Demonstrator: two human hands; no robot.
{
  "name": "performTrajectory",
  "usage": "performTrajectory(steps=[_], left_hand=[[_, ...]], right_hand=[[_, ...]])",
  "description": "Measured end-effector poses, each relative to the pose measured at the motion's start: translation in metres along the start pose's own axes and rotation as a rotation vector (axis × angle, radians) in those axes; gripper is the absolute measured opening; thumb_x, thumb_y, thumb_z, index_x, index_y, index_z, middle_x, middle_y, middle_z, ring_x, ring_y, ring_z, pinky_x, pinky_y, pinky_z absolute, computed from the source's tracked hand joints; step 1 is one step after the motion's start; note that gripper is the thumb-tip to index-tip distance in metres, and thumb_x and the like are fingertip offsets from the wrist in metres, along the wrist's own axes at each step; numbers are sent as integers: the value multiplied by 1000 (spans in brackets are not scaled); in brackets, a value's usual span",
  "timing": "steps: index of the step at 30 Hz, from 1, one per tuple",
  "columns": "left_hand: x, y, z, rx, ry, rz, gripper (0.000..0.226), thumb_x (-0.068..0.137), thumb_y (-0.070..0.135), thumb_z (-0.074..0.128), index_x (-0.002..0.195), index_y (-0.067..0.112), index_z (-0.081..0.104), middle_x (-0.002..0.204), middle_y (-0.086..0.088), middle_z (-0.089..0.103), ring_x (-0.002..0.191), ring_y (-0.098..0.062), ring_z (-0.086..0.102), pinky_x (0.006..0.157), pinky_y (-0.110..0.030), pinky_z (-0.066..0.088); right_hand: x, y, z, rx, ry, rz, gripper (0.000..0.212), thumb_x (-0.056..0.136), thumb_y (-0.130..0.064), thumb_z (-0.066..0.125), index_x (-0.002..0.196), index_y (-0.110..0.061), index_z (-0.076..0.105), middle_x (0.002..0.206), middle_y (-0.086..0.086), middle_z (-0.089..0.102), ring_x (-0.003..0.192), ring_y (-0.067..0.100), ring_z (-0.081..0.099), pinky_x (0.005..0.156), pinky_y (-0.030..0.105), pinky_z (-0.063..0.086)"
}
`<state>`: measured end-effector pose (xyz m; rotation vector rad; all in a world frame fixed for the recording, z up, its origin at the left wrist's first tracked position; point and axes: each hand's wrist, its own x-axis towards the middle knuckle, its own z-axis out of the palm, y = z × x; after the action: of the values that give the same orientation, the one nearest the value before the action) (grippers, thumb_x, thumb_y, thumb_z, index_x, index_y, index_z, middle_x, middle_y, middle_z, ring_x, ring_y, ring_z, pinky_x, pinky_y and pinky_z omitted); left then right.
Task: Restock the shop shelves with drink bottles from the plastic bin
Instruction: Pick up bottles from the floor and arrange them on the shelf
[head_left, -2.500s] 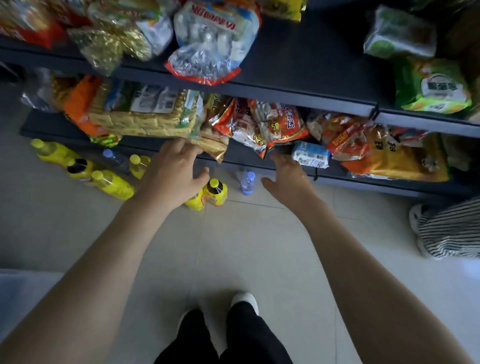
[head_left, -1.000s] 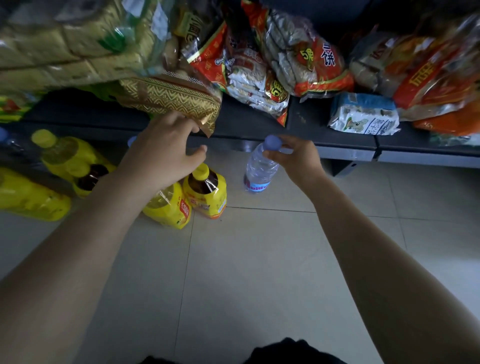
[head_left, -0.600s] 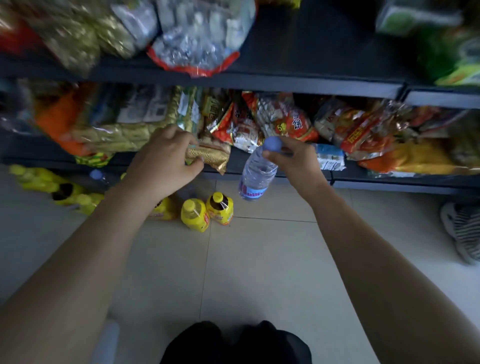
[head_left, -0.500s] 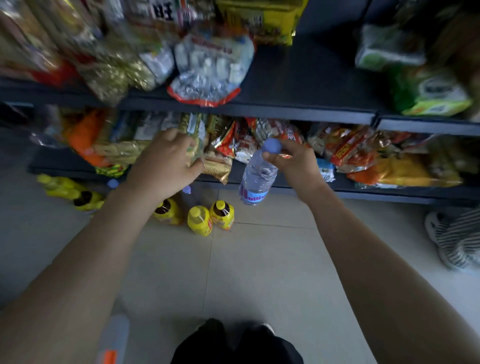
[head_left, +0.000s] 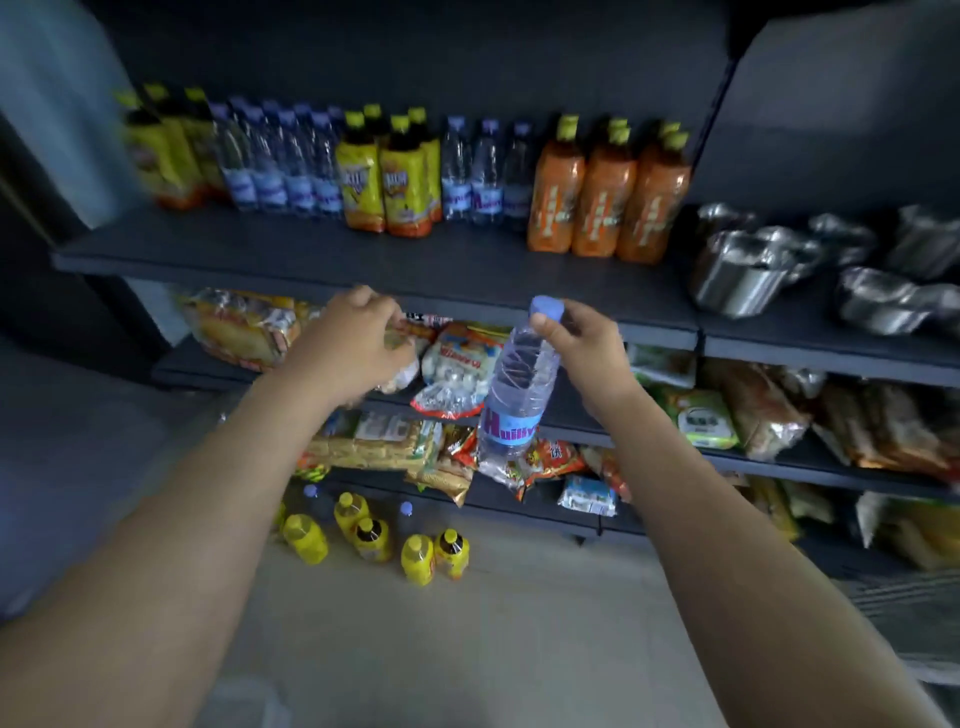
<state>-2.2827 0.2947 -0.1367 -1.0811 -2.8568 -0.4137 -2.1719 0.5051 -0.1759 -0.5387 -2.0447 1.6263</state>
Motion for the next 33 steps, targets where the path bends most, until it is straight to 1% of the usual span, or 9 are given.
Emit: performTrajectory(steps=[4, 10, 14, 18, 22, 25, 29, 30, 33], left_hand=[[-4, 14, -57, 7, 42, -29, 44, 91, 39, 49, 127, 13, 48, 132, -8, 41, 127, -25, 34, 97, -39, 38], [-1, 9, -107, 28, 98, -26, 44, 92, 41, 47, 128, 15, 47, 135, -6, 41, 129, -22, 35, 95, -37, 39], [9, -12, -127, 32, 133, -18, 42, 92, 42, 47, 125, 16, 49, 130, -5, 44, 123, -22, 40, 92, -38, 43], [20, -46, -142, 23, 142, -7, 39, 91, 41, 49, 121, 16, 52, 129, -5, 45, 122, -22, 41, 95, -40, 43], [33, -83, -154, 23, 136, 8, 41, 91, 40, 49, 122, 15, 52, 129, -5, 45, 124, -21, 40, 94, -37, 42], [46, -104, -161, 47, 149, 26, 40, 90, 40, 49, 122, 15, 52, 129, -4, 46, 122, -20, 40, 91, -33, 40], [63, -120, -174, 45, 150, 39, 42, 90, 39, 49, 124, 14, 50, 130, -4, 44, 123, -21, 39, 94, -36, 41], [68, -123, -178, 47, 150, 43, 41, 90, 38, 49, 124, 14, 50, 130, -5, 44, 123, -21, 40, 96, -37, 41], [84, -128, -192, 61, 168, 63, 41, 90, 39, 49, 122, 14, 50, 128, -5, 44, 122, -22, 39, 96, -38, 41]], right_hand=[[4, -64, -6, 39, 10, -72, 30, 90, -27, 62, 114, -9, 63, 106, 5, 68, 99, 18, 63, 84, 31, 50], [14, -121, 2, 79, 86, -135, 40, 90, -33, 61, 119, -5, 61, 112, 5, 66, 105, 18, 61, 93, 33, 50], [22, -149, 21, 98, 92, -187, 10, 95, -27, 55, 98, -23, 63, 101, 6, 68, 97, 20, 64, 83, 31, 52], [34, -164, 48, 97, 114, -227, 21, 96, -29, 52, 108, -15, 62, 93, -8, 66, 90, 7, 60, 77, 21, 48], [50, -176, 82, 81, 145, -229, 22, 96, -29, 52, 104, -13, 64, 94, 5, 68, 88, 13, 60, 74, 24, 47], [63, -185, 104, 93, 160, -239, 23, 97, -28, 51, 110, -14, 63, 94, -7, 66, 89, 7, 61, 70, 16, 46], [76, -205, 125, 85, 175, -269, 17, 96, -28, 52, 103, -17, 63, 86, -11, 65, 80, 1, 58, 68, 15, 45], [80, -212, 129, 88, 179, -276, 15, 96, -28, 52, 99, -19, 63, 86, -7, 66, 81, 4, 58, 71, 18, 47], [96, -232, 136, 103, 188, -315, 14, 94, -32, 54, 85, -27, 64, 90, 6, 69, 89, 16, 61, 86, 39, 51]])
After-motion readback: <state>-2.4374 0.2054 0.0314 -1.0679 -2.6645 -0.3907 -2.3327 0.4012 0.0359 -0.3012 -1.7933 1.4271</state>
